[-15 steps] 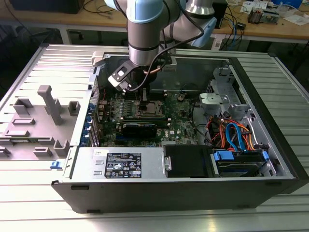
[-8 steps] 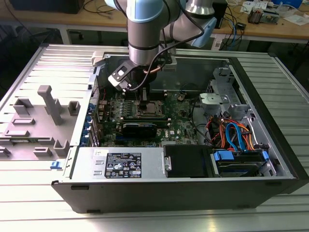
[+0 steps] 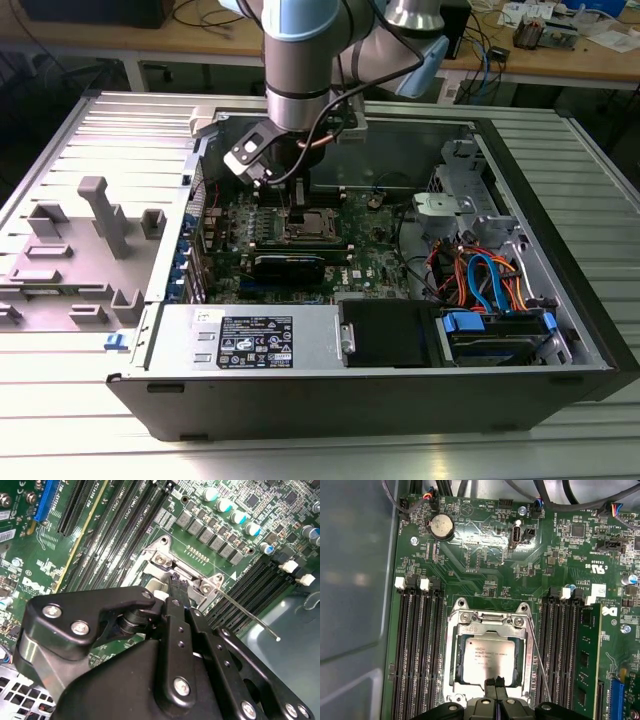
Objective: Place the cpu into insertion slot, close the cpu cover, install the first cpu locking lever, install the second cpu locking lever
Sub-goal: 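Close the cpu cover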
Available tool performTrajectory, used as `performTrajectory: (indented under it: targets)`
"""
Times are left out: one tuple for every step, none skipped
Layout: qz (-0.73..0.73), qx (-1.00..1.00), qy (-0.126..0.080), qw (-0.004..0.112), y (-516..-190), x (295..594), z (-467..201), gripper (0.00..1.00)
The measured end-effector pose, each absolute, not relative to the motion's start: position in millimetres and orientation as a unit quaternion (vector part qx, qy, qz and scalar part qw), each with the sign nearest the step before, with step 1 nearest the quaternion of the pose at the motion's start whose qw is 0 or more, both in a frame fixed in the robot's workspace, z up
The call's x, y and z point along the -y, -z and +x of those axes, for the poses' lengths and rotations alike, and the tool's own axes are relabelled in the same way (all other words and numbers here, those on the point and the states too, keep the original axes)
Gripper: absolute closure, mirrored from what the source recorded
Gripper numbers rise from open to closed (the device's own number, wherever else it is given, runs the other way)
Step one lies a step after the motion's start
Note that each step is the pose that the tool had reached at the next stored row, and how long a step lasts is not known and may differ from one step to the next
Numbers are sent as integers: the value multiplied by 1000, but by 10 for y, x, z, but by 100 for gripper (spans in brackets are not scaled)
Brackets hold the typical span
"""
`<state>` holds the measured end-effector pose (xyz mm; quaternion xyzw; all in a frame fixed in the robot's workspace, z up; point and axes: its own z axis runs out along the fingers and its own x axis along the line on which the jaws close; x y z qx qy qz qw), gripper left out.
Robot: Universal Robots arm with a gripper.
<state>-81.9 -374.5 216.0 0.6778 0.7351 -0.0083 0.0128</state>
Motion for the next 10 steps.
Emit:
performTrajectory:
  targets:
    - [678, -735, 8, 13, -2161, 3745, -807, 89]
    - [678, -735, 8, 13, -2161, 3745, -796, 89]
    - [678, -735, 8, 13, -2161, 3745, -775, 89]
    - [678, -735, 8, 13, -2161, 3745, -742, 89]
    - [678, -735, 8, 13, -2161, 3745, -717, 89]
    - [678, -735, 8, 13, -2161, 3745, -696, 89]
    - [678, -735, 8, 13, -2161, 3745, -674, 89]
    - [678, -735, 8, 13, -2161, 3745, -652, 89]
    - [678, -735, 9, 13, -2161, 3745, -633, 89]
    - [678, -735, 9, 13, -2161, 3745, -604, 89]
